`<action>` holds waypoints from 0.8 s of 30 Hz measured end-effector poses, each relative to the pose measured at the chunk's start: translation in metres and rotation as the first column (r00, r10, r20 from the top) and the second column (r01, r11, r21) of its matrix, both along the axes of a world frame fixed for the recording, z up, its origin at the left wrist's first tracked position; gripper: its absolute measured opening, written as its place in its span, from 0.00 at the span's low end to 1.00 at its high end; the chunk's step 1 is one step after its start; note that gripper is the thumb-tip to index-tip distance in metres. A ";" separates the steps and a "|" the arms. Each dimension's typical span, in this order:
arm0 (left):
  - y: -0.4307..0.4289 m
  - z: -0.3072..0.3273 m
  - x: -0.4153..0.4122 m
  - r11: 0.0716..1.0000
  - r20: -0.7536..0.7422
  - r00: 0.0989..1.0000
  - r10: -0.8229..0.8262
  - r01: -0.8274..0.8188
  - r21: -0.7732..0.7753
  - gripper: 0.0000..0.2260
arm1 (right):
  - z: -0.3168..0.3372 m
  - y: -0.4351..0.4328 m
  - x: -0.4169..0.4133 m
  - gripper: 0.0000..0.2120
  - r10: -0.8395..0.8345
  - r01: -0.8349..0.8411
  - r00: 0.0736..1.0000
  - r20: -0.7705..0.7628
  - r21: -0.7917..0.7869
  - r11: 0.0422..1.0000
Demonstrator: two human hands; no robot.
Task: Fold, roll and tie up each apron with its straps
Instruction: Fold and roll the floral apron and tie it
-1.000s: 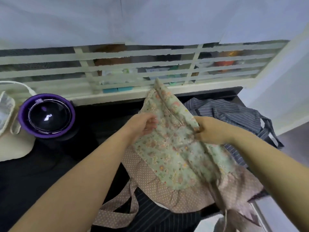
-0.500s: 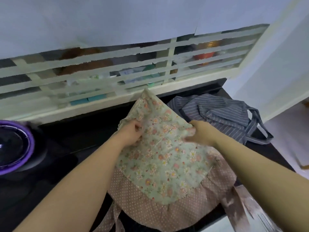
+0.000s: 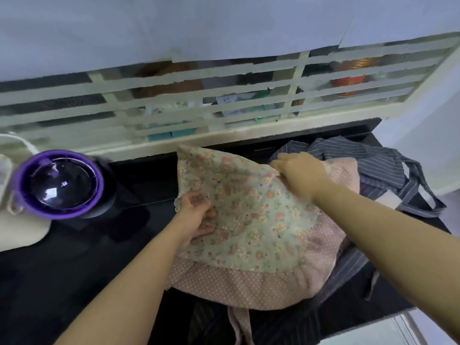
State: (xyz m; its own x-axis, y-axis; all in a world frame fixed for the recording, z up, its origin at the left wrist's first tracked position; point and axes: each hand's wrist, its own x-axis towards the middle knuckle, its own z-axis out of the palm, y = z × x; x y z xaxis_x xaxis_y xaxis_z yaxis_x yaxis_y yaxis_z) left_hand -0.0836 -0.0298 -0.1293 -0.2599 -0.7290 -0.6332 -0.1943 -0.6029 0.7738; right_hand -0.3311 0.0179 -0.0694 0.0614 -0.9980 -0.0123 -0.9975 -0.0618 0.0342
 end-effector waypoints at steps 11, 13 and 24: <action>0.016 0.003 0.078 0.902 -0.461 0.789 0.406 -0.264 0.342 0.29 | 0.008 0.086 0.070 0.19 0.494 -0.527 0.844 -0.208 -0.153 0.836; 0.015 0.010 0.087 0.913 -0.429 0.839 0.334 -0.175 0.368 0.32 | -0.004 0.103 0.075 0.27 0.495 -0.515 0.844 -0.205 -0.056 0.855; 0.022 0.026 0.112 0.970 -0.073 0.994 -0.078 0.092 0.225 0.18 | -0.032 0.144 0.076 0.30 0.136 -0.066 0.984 -0.118 0.463 0.884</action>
